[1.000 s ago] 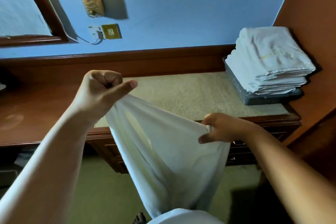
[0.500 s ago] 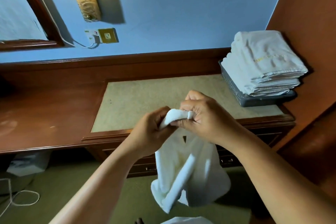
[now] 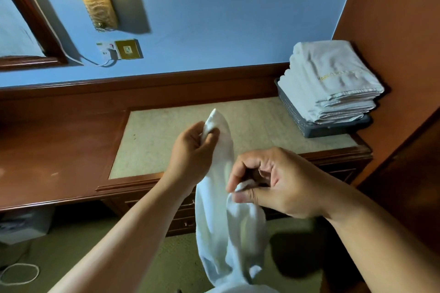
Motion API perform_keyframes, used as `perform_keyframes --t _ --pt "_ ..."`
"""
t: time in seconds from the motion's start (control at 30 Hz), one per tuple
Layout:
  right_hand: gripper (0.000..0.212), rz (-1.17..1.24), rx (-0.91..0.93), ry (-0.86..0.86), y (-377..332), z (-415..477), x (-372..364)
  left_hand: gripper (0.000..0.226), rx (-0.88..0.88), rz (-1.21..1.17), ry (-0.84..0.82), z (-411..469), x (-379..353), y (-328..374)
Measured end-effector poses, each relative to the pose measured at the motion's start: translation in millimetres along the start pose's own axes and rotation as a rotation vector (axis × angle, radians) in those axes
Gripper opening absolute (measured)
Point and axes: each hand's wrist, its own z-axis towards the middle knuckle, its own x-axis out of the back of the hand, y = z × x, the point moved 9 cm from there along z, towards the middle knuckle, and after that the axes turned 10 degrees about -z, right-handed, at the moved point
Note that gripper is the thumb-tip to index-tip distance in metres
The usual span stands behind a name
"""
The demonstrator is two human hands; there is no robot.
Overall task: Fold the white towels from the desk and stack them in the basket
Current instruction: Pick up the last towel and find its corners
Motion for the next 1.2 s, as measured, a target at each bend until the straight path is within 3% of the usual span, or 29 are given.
perform_keyframes --t 0.17,0.23,0.43,0.53,0.77,1.2 --pt "0.019 -0.061 -0.022 0.506 10.0 6.8 58.0 0.023 -0.174 0.044 -0.209 -21.2 -23.4 21.3" --pt "0.018 -0.109 -0.028 0.602 18.1 8.7 73.7 0.020 -0.194 0.075 -0.286 -28.1 -28.9 25.5" --pt "0.022 0.013 -0.036 0.336 36.7 23.9 61.1 0.010 -0.361 0.376 -0.341 -30.1 -26.3 40.6" --pt "0.020 -0.058 0.034 0.321 29.1 28.3 59.2 0.013 -0.357 0.444 -0.357 -33.5 -27.4 44.6" --pt "0.019 0.012 0.015 0.275 34.6 38.2 49.5 0.014 -0.269 0.360 -0.223 -29.6 -11.0 32.0" --pt "0.020 0.110 0.003 0.243 51.2 40.6 45.2 0.005 -0.277 0.238 -0.113 -26.6 -5.3 34.6"
